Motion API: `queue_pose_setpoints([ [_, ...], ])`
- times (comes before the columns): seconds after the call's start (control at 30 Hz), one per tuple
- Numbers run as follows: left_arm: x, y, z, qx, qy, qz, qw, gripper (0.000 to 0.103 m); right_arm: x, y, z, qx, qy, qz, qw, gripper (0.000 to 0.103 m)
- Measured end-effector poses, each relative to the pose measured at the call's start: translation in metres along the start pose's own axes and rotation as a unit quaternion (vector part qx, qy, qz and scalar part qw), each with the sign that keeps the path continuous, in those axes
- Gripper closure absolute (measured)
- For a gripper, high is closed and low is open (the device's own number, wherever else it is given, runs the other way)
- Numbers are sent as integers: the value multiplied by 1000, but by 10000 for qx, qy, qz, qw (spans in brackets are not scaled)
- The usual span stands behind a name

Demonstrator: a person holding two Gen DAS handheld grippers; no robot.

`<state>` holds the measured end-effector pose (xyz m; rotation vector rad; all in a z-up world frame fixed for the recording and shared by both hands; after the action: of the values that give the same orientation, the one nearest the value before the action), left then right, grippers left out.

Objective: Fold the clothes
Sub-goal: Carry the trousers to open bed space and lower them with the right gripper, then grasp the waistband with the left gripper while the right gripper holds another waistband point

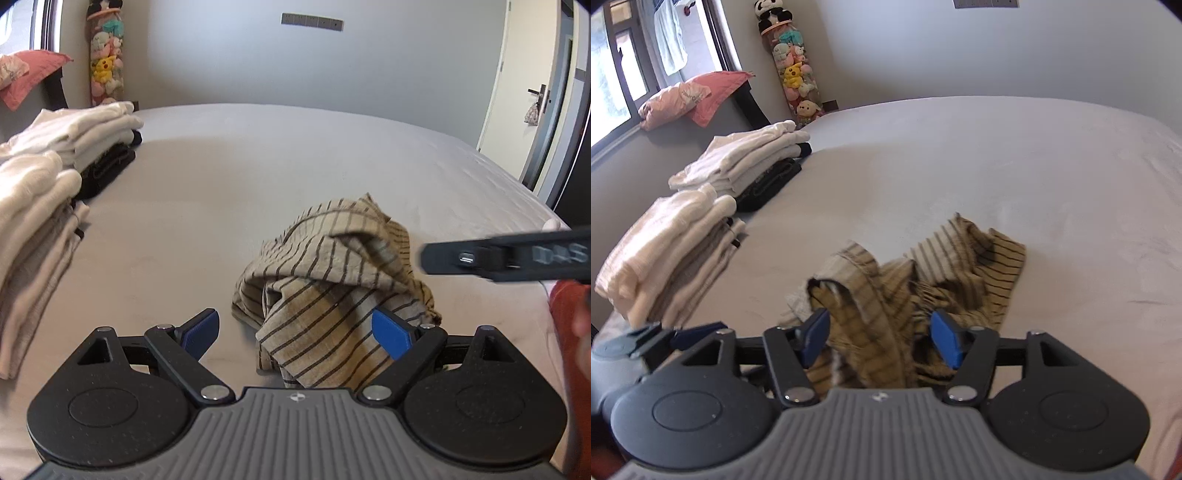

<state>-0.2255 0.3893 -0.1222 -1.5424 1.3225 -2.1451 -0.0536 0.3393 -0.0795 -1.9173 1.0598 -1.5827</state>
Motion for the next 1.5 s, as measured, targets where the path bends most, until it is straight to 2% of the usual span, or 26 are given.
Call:
queue_pose_setpoints([
  [0.17, -23, 12, -2, 91, 48, -205, 9997, 1, -8, 19, 20, -133, 272, -74, 9995, 31],
  [0.2, -27, 15, -3, 87, 57, -248, 9996, 7, -12, 24, 24, -200, 341, -119, 9991, 31],
  [0.27, -35, 21, -3, 46, 96, -448, 9989, 46, -19, 35, 34, -287, 458, -196, 9983, 31],
  [0.33, -42, 27, -4, 118, 285, -641, 9975, 61, -24, 44, 42, -302, 589, -271, 9974, 31],
  [0.37, -44, 29, -5, 150, 323, -678, 9971, 66, -28, 48, 46, -296, 641, -298, 9971, 31],
  [0.4, -45, 30, -5, 160, 330, -693, 9969, 69, -31, 51, 48, -274, 667, -339, 9968, 31],
  [0.47, -47, 32, -5, 80, 301, -682, 9972, 84, -41, 58, 51, -238, 684, -489, 9962, 32],
  [0.57, -48, 33, -4, 6, 289, -636, 9976, 93, -47, 60, 49, -182, 646, -546, 9963, 45],
  [0.63, -45, 32, -5, 27, 272, -579, 9979, 96, -48, 58, 46, -140, 620, -504, 9967, 69],
  [0.67, -42, 31, -7, 45, 231, -546, 9982, 97, -48, 58, 45, -119, 607, -483, 9969, 78],
  [0.7, -39, 31, -9, 69, 180, -511, 9985, 97, -48, 57, 43, -98, 594, -462, 9971, 97],
  [0.73, -36, 28, -11, 95, 112, -469, 9988, 98, -49, 56, 42, -77, 581, -441, 9973, 103],
  [0.93, -14, 3, -50, 291, -522, -123, 9981, 99, -50, 51, 33, 50, 503, -315, 9982, 103],
  [1.0, -8, -5, -70, 435, -810, -61, 9957, 99, -41, 46, 41, -13, 640, -209, 9977, 103],
  [1.1, -6, -7, -97, 747, -1106, -126, 9910, 99, -27, 38, 53, -116, 858, -44, 9962, 103],
  [1.2, -8, -4, -110, 837, -1335, -201, 9873, 99, -15, 33, 65, -208, 1079, 80, 9939, 103],
  [1.23, -10, -3, -110, 819, -1364, -262, 9869, 99, -14, 33, 69, -237, 1095, 71, 9937, 103],
  [1.3, -14, 2, -110, 788, -1355, -372, 9869, 98, -16, 36, 69, -345, 833, -32, 9959, 102],
  [1.4, -13, 3, -108, 761, -1438, -327, 9861, 88, -23, 38, 59, -349, 402, -205, 9984, 94],
  [1.47, -7, -2, -107, 693, -1492, -193, 9862, 58, -29, 38, 46, -99, 282, -252, 9992, 89],
  [1.5, -4, -5, -107, 653, -1513, -129, 9862, 48, -31, 37, 40, 15, 237, -263, 9994, 79],
])
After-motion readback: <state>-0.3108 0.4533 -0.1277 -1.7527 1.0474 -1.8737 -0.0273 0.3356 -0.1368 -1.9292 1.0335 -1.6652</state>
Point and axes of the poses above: each gripper's, at about its wrist camera, not at the fingertips, and x roughly against the way its jaws point, z to its right, y to its underside, the point moved 7 cm from there along -x, roughly the way its jaws point, and after that the axes turned 4 degrees about -y, right-handed, at the moved point
